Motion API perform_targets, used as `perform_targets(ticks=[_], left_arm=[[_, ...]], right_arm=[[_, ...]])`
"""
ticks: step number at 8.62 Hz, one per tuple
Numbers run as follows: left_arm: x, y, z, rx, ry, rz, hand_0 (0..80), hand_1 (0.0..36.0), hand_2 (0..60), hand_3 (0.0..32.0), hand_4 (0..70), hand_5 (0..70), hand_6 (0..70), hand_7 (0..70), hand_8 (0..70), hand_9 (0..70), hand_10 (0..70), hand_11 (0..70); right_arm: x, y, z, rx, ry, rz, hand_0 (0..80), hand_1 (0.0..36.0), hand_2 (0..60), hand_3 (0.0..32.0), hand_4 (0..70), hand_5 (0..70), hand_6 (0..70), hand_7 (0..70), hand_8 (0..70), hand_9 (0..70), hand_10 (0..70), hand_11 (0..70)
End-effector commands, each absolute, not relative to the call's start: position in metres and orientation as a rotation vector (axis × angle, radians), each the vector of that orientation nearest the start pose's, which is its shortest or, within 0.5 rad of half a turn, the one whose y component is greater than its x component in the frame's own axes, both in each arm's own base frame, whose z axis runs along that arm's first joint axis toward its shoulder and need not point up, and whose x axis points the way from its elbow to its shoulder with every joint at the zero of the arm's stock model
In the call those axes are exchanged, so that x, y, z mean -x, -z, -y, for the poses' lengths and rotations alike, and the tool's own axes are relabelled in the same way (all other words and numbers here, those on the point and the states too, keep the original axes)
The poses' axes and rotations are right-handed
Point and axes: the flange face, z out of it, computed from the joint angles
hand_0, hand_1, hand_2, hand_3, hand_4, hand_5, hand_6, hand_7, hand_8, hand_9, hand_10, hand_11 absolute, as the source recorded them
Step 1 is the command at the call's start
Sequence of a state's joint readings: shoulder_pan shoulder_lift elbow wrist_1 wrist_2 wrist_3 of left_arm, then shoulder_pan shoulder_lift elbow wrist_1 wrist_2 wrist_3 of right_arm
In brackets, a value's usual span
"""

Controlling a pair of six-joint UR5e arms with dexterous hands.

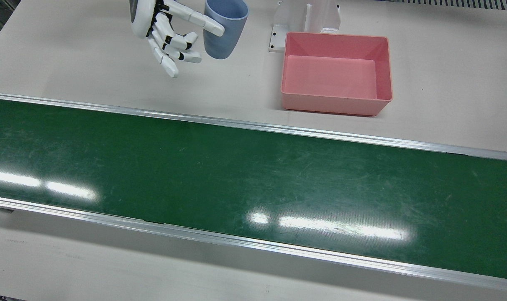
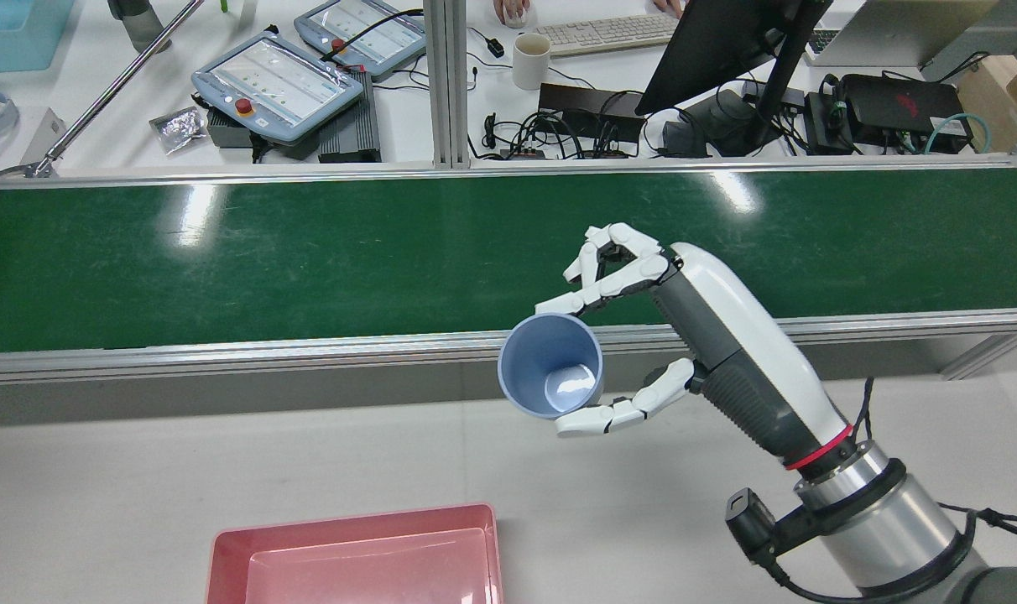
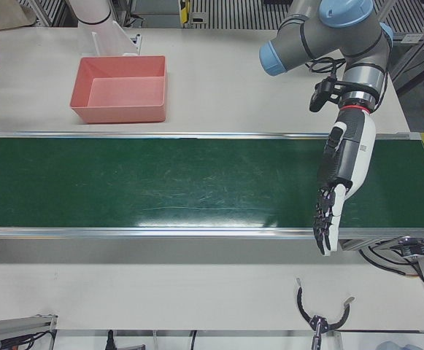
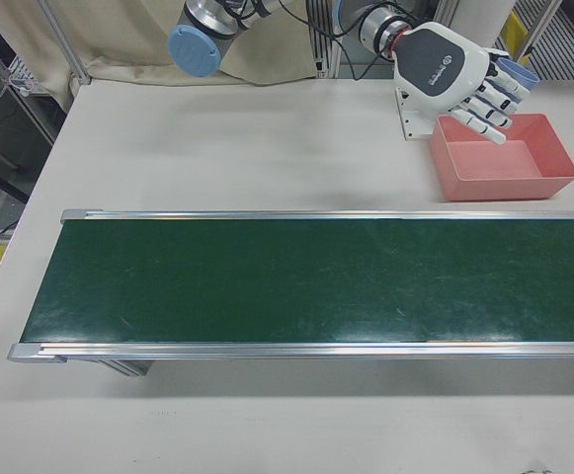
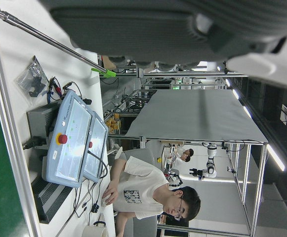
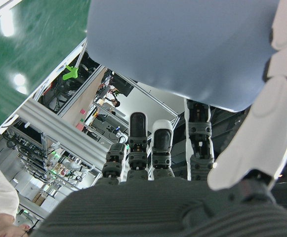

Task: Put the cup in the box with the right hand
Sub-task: 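Carry the cup toward the robot and down over the pink tray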

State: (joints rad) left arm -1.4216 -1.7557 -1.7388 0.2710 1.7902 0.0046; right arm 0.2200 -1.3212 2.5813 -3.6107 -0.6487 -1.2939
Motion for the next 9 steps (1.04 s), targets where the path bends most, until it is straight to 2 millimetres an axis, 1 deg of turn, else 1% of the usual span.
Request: perform_targets(ticks=[1,2,3,4,5,6,7,8,9], left_arm=[[0.029,-0.536,0.562,0.368,1.93,-2.102,0.0,0.0,0.0,0.0,0.0,0.0,0.0,0.0,0.0,0.0,0.0,0.0],[0.029,-0.536,0.562,0.368,1.93,-2.102,0.0,0.0,0.0,0.0,0.0,0.0,0.0,0.0,0.0,0.0,0.0,0.0],[0.028,-0.536,0.562,0.369,1.929,-2.101,0.0,0.0,0.0,0.0,0.0,0.0,0.0,0.0,0.0,0.0,0.0,0.0],[0.029,-0.536,0.562,0.368,1.93,-2.102,0.0,0.0,0.0,0.0,0.0,0.0,0.0,0.0,0.0,0.0,0.0,0.0],[0.029,-0.536,0.562,0.368,1.93,-2.102,0.0,0.0,0.0,0.0,0.0,0.0,0.0,0.0,0.0,0.0,0.0,0.0],[0.029,-0.536,0.562,0.368,1.93,-2.102,0.0,0.0,0.0,0.0,0.0,0.0,0.0,0.0,0.0,0.0,0.0,0.0],[0.028,-0.536,0.562,0.37,1.928,-2.1,0.0,0.0,0.0,0.0,0.0,0.0,0.0,0.0,0.0,0.0,0.0,0.0],[0.029,-0.537,0.562,0.368,1.932,-2.1,0.0,0.0,0.0,0.0,0.0,0.0,0.0,0.0,0.0,0.0,0.0,0.0],[0.028,-0.537,0.562,0.369,1.931,-2.099,0.0,0.0,0.0,0.0,0.0,0.0,0.0,0.0,0.0,0.0,0.0,0.0]], right_arm=[[0.38,-0.232,0.23,0.464,1.758,-3.143,52.6,17.5,41.9,0.0,70.0,2.6,18.5,70.0,19.6,39.7,9.2,12.8],[0.414,-0.248,0.223,0.446,1.764,-3.168,51.9,17.0,42.7,0.0,70.0,2.4,18.2,70.0,19.5,38.9,10.0,13.9],[0.439,-0.256,0.22,0.464,1.774,-3.189,52.0,16.9,41.6,0.0,70.0,2.5,18.3,70.0,19.6,38.8,9.7,13.4],[0.463,-0.254,0.219,0.474,1.779,-3.201,52.1,17.0,41.4,0.0,70.0,2.5,18.3,70.0,19.6,38.7,9.3,12.9],[0.474,-0.25,0.216,0.459,1.777,-3.204,52.2,16.7,40.7,0.0,70.0,2.5,18.3,70.0,19.6,38.5,9.4,13.1],[0.476,-0.249,0.216,0.444,1.777,-3.192,51.9,16.4,40.2,0.0,70.0,2.4,18.2,70.0,19.3,38.0,9.8,13.6],[0.475,-0.249,0.217,0.441,1.827,-3.141,51.7,15.7,38.3,0.0,70.0,2.2,18.1,70.0,19.1,37.4,9.6,13.3],[0.479,-0.244,0.212,0.421,1.849,-3.122,48.8,5.4,13.9,0.0,70.0,0.5,18.0,70.0,19.4,37.7,8.5,11.0],[0.484,-0.243,0.209,0.414,1.851,-3.126,32.2,0.0,1.7,0.0,70.0,0.0,16.9,70.0,17.7,35.6,4.3,3.6]])
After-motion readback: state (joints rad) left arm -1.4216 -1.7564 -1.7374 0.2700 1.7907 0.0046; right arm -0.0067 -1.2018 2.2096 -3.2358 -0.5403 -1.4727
